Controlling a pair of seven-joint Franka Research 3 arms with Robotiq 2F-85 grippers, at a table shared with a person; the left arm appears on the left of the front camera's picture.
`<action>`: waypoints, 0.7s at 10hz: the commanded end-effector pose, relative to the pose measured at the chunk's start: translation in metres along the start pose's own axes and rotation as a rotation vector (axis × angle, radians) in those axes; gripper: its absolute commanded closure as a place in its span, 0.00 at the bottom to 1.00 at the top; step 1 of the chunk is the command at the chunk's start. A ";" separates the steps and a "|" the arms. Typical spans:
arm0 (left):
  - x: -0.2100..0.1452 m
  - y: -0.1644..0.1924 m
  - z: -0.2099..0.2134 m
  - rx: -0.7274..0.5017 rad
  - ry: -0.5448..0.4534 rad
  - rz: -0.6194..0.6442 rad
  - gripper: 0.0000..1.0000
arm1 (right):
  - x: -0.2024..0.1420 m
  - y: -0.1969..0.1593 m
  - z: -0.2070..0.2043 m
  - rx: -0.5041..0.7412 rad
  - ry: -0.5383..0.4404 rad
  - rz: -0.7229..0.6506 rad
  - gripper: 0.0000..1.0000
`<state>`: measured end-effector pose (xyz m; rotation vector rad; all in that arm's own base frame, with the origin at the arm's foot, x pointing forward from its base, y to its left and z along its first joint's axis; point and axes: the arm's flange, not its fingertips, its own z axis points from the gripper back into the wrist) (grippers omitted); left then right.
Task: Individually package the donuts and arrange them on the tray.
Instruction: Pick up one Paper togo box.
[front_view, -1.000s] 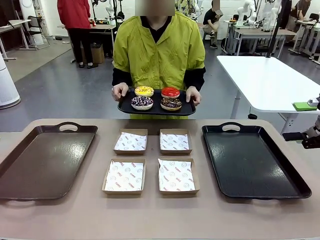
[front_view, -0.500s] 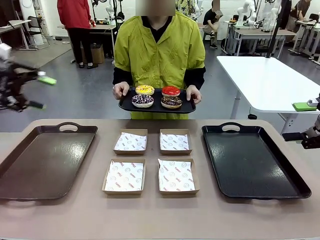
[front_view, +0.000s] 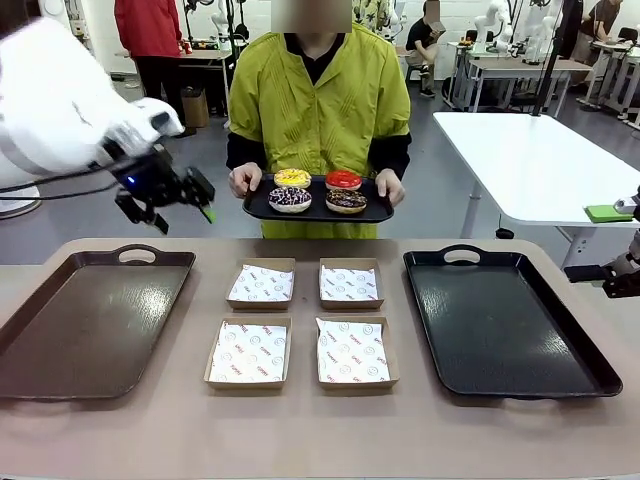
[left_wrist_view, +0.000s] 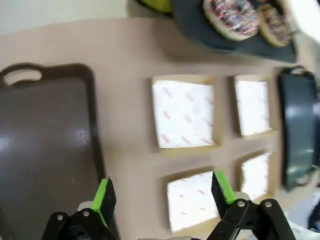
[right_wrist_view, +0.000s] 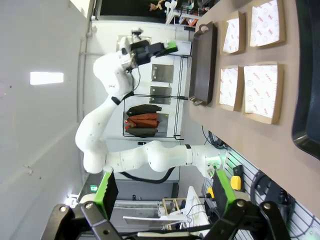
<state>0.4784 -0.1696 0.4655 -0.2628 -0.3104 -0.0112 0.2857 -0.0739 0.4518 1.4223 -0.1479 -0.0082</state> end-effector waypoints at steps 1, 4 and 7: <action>0.014 -0.026 -0.033 0.153 0.052 0.005 0.00 | 0.002 0.000 0.000 0.018 -0.004 0.005 0.00; 0.013 -0.041 -0.086 0.219 0.075 0.015 0.00 | 0.002 0.000 0.000 0.018 -0.004 0.005 0.00; 0.012 -0.043 -0.122 0.175 0.099 -0.033 0.00 | 0.002 0.000 0.000 0.018 -0.004 0.005 0.00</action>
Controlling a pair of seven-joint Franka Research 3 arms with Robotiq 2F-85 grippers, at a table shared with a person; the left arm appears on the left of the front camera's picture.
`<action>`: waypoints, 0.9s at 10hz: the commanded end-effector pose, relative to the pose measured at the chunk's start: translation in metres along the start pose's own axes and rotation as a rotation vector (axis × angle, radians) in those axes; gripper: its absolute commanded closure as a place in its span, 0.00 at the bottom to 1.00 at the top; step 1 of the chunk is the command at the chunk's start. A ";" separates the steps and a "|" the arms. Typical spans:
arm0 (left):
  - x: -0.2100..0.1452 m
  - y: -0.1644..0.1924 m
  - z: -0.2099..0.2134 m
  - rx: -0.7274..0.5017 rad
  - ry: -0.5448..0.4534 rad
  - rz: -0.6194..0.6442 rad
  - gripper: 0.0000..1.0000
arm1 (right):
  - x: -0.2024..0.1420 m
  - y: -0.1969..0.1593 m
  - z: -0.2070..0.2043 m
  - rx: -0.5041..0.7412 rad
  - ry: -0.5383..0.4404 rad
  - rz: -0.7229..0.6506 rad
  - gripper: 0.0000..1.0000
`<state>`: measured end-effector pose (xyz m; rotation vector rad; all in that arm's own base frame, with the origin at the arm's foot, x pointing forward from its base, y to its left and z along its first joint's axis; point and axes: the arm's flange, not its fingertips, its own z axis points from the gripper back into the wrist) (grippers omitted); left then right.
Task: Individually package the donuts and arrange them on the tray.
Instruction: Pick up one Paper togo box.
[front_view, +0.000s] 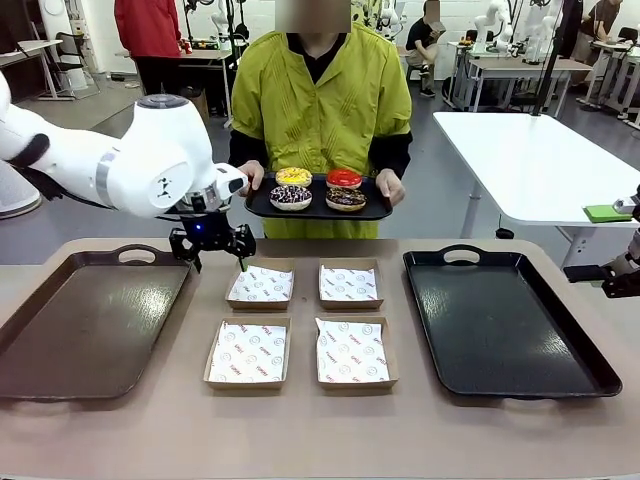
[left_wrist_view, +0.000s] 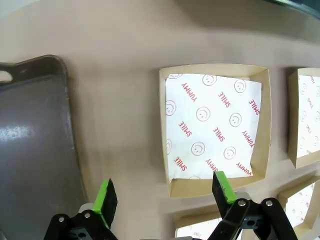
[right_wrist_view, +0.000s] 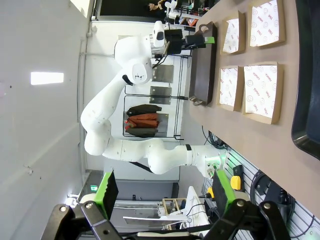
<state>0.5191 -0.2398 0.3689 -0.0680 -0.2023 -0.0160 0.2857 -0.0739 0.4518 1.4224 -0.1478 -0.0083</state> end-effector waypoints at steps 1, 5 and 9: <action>-0.002 0.005 0.011 0.007 -0.010 0.007 0.00 | 0.002 0.000 0.000 0.018 -0.004 0.005 0.00; -0.002 0.005 0.011 0.007 -0.010 0.007 0.00 | 0.002 0.000 0.000 0.018 -0.004 0.005 0.00; -0.002 0.005 0.011 0.007 -0.010 0.007 0.00 | 0.002 0.000 0.000 0.018 -0.004 0.005 0.00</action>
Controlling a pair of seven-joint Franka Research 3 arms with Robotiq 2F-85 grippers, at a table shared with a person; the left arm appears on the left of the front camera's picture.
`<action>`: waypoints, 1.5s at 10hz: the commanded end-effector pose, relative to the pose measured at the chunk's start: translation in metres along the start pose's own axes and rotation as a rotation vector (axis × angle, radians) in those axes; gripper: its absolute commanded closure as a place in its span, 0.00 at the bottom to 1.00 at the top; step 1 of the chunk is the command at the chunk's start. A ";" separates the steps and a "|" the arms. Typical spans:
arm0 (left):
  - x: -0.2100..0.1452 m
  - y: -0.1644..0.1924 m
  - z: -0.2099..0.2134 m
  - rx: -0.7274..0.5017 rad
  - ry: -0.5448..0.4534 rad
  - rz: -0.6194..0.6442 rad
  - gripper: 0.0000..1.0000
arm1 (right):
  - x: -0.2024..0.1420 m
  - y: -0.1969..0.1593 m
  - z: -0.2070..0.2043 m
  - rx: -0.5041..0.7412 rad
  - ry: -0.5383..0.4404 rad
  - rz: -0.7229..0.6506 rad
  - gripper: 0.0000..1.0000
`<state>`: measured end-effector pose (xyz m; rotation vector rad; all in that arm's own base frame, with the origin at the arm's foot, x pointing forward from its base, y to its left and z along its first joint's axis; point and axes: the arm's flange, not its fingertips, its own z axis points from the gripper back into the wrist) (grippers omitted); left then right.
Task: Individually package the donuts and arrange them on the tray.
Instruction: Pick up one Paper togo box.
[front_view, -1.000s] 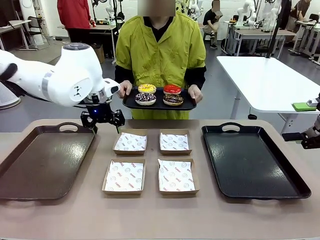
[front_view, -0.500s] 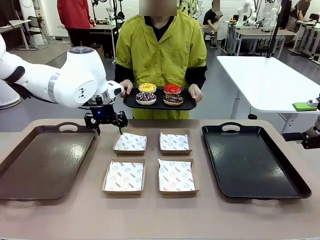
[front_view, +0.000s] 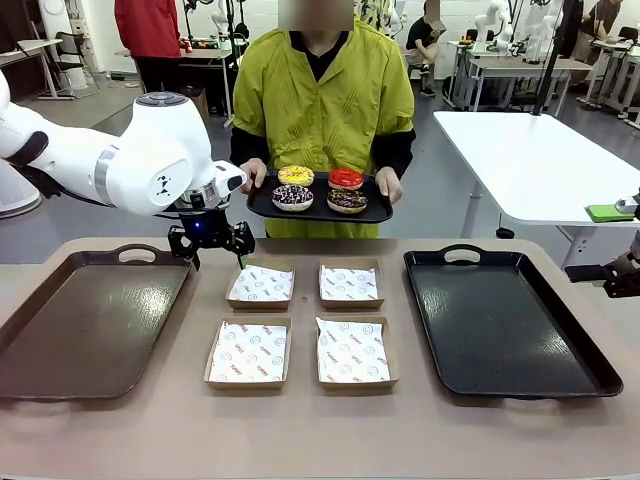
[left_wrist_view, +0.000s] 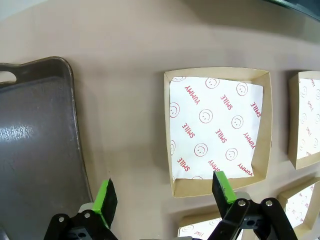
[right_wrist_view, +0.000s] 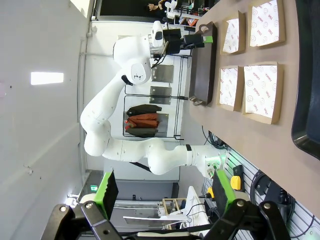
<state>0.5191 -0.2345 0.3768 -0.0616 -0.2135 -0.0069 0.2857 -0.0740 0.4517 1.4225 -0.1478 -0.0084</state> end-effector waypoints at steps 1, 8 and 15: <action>-0.003 0.000 0.003 -0.001 0.001 -0.001 0.00 | 0.002 0.000 0.000 0.018 -0.004 0.005 0.00; 0.030 -0.021 -0.049 0.070 0.066 -0.023 0.00 | 0.002 0.000 0.000 0.018 -0.004 0.005 0.00; 0.033 -0.022 -0.049 0.020 0.069 -0.084 0.65 | 0.002 0.000 0.000 0.018 -0.004 0.005 0.00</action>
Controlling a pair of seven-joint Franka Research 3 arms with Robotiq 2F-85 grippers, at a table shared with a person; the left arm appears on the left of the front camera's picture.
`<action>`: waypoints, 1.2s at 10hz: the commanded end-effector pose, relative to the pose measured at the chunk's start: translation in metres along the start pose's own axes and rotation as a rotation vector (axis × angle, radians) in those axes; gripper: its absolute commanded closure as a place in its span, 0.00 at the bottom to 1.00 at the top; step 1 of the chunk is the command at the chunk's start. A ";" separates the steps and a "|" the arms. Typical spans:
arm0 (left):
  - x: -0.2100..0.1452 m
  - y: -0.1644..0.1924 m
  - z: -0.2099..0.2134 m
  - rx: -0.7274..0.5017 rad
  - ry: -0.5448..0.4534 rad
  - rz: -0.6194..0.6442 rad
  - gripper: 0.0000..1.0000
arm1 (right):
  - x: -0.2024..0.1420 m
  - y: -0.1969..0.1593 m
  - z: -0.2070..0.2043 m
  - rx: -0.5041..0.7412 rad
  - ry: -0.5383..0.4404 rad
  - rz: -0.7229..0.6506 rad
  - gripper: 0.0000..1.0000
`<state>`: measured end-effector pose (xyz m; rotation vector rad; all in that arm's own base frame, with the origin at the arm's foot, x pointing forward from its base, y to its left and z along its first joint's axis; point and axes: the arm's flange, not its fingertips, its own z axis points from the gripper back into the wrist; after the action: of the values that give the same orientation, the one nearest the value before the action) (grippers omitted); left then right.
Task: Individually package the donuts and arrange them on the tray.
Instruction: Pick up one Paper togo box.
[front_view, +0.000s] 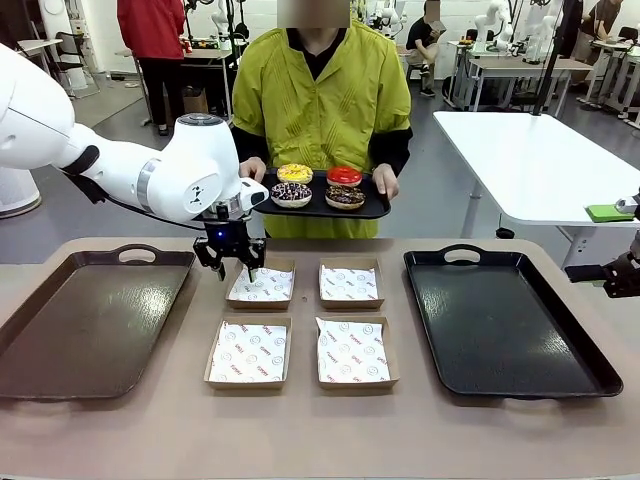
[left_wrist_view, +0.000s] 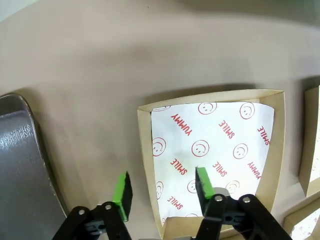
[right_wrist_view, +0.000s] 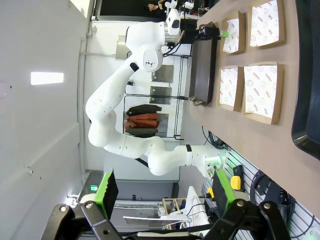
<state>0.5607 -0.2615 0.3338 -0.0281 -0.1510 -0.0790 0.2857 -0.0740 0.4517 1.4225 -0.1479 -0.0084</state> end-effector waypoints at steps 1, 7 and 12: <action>0.001 0.003 0.005 -0.008 0.007 -0.014 1.00 | 0.002 0.000 0.000 0.018 -0.003 0.005 0.00; 0.000 0.003 0.013 -0.030 0.007 -0.018 1.00 | 0.002 0.000 0.000 0.018 -0.003 0.005 0.00; -0.010 -0.001 0.063 -0.075 0.042 0.002 1.00 | 0.002 0.000 0.000 0.018 -0.003 0.005 0.00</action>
<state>0.5512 -0.2636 0.3694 -0.0796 -0.1257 -0.0719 0.2857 -0.0740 0.4517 1.4226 -0.1478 -0.0086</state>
